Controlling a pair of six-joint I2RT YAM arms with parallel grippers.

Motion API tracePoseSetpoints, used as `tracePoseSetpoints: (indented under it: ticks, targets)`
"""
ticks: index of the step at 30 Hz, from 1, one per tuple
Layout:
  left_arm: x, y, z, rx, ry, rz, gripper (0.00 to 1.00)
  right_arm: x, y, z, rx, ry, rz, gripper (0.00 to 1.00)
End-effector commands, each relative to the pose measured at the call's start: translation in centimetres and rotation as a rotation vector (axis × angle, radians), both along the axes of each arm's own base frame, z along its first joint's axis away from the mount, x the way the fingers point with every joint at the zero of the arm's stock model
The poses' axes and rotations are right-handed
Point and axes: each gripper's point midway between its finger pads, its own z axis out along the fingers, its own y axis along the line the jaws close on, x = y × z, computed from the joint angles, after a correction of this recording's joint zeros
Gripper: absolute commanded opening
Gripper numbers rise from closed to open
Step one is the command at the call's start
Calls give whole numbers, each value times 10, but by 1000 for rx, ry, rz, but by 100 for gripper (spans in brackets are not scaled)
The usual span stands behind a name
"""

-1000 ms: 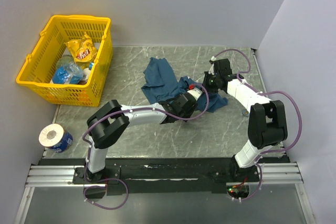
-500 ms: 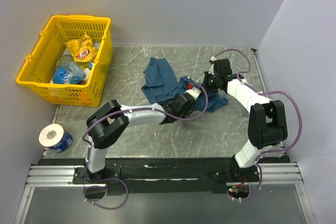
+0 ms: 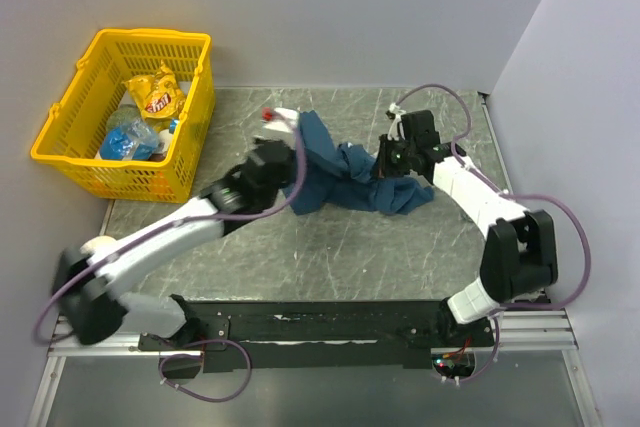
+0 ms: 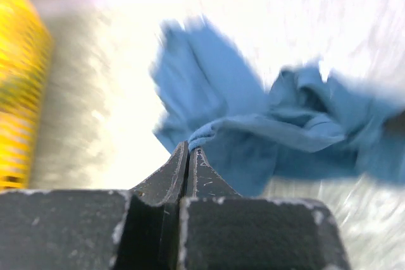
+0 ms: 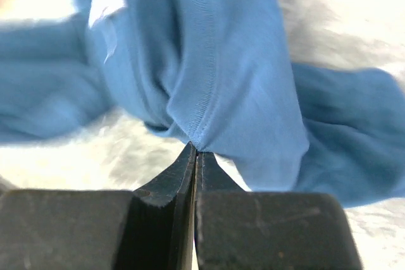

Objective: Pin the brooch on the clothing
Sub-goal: Flatten out the clothes at the center of the board.

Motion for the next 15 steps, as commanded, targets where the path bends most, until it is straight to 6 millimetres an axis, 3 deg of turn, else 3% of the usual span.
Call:
tracePoseSetpoints:
  ticks: [1,2,8,9,11,12,14,15]
  targets:
    - [-21,60,81,-87,-189,161,1,-19,30,68,77,-210,173,0]
    - [-31,73,99,-129,-225,170,1,-25,36,74,96,-224,199,0]
    - [-73,111,149,-301,-332,138,1,-61,46,129,201,-375,321,0]
    - [-77,115,155,-315,-351,128,1,-67,47,150,227,-451,341,0]
    - [-85,121,166,-349,-381,114,1,-78,50,166,267,-524,384,0]
    - [-87,124,169,-348,-390,115,1,-84,50,191,294,-627,400,0]
    - [-89,126,176,-355,-404,115,1,-94,52,201,328,-680,424,0]
    - [-90,128,180,-360,-411,116,1,-99,52,217,343,-749,438,0]
